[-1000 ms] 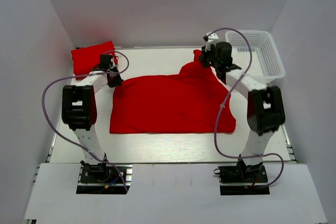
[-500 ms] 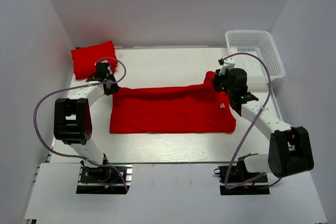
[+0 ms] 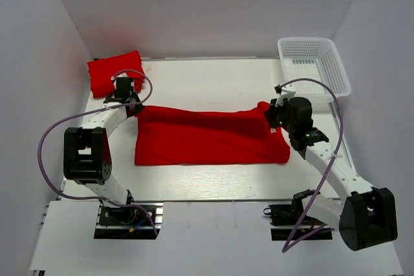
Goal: Fold and stack the t-shirts
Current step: Fold the other side of the tshirt into a rectangle, then rotate the tshirt 90 degrees, then grab the bottom of the folded rectangular tshirt with both arms
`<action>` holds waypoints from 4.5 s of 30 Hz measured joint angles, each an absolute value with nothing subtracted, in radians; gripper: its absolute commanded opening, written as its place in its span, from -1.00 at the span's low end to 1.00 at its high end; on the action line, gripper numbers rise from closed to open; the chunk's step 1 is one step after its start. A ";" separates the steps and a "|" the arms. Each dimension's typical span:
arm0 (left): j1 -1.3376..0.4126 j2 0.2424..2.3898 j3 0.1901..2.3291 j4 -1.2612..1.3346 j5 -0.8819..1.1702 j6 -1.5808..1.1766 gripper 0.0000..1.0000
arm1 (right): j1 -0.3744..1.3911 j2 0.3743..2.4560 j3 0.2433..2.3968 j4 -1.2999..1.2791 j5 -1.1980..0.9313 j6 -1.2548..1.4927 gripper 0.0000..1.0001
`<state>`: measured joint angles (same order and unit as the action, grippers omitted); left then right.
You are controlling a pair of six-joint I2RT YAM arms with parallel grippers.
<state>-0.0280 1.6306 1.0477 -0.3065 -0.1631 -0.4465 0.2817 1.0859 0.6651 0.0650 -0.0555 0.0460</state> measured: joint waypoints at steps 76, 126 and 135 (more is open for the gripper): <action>-0.565 1.285 1.037 -0.668 0.205 -0.477 1.00 | 0.343 2.138 1.658 -0.022 -0.390 0.243 0.81; -0.184 1.579 1.030 -0.512 -0.124 -0.454 1.00 | 0.654 1.863 1.567 -0.408 0.009 -0.048 0.81; -0.184 1.454 0.859 -0.520 -0.104 -0.480 1.00 | 0.830 1.819 1.291 -0.416 -0.152 -0.176 0.81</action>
